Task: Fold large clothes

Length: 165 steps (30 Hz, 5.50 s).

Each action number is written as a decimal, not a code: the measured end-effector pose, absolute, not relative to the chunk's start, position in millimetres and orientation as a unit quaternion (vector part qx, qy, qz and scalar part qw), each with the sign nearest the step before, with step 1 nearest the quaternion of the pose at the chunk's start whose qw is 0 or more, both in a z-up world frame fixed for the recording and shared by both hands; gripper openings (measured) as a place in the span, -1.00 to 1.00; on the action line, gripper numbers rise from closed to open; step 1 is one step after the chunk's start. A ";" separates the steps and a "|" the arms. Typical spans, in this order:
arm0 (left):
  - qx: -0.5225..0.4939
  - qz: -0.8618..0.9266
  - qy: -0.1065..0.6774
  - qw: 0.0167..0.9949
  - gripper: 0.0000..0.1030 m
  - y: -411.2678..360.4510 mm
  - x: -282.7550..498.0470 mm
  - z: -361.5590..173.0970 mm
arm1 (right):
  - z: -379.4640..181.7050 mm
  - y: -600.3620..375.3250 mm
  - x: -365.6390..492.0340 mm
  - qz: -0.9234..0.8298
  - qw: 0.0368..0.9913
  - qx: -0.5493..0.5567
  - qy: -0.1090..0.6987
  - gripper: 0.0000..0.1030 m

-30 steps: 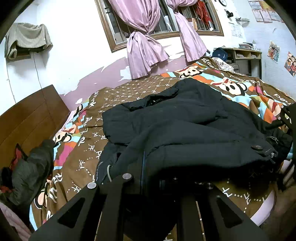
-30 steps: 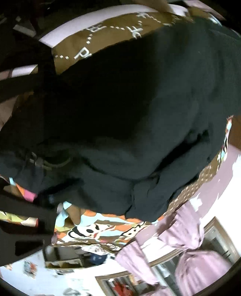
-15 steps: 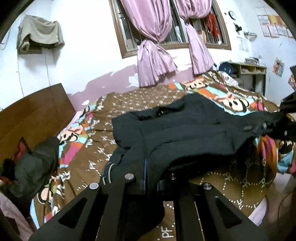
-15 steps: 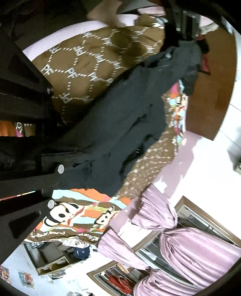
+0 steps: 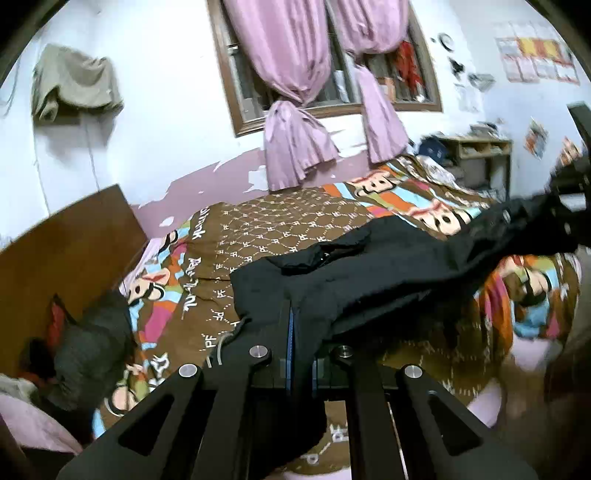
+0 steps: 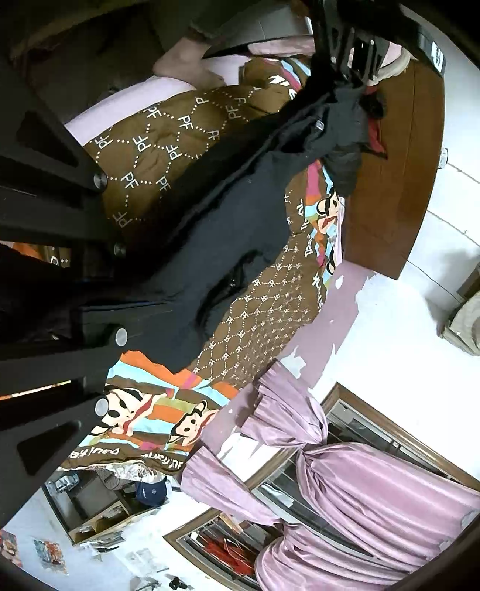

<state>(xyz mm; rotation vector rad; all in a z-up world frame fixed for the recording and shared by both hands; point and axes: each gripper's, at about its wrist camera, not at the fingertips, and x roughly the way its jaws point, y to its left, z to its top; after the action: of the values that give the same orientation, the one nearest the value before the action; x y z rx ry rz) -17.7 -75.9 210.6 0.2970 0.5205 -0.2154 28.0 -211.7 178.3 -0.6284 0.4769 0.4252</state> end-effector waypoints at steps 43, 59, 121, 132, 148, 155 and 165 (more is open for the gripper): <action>0.146 -0.110 0.296 0.938 -0.90 -50.7 242.4 170.2 | 130.9 -190.8 345.4 0.118 0.928 -0.198 0.293 -0.85; 0.130 -0.062 0.362 0.921 -0.82 -29.0 382.4 67.8 | 47.0 -192.0 439.8 0.127 0.928 -0.123 0.327 -0.25; -0.053 -0.106 0.425 0.897 0.99 18.6 431.8 32.1 | -30.7 -211.0 498.4 0.099 0.902 -0.004 0.419 1.00; -0.068 -0.125 0.370 0.918 0.98 23.7 399.7 36.2 | -18.6 -239.4 454.7 0.142 0.930 0.071 0.332 1.00; -0.198 -0.053 0.345 0.916 0.98 126.8 384.8 68.0 | -5.3 -328.2 435.3 0.041 0.944 0.080 0.319 1.00; -0.242 -0.049 0.398 0.884 0.98 147.4 381.8 32.5 | -34.6 -363.1 445.7 0.076 0.914 0.168 0.362 1.00; -0.314 -0.107 0.417 0.846 0.98 166.2 380.1 8.6 | -62.9 -390.0 450.8 0.155 0.859 0.287 0.394 1.00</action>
<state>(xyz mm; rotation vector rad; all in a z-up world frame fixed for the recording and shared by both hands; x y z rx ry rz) 380.1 166.2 8.6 -0.6628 0.8792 -0.2255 450.8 -390.0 -62.9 0.6026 0.8262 0.3259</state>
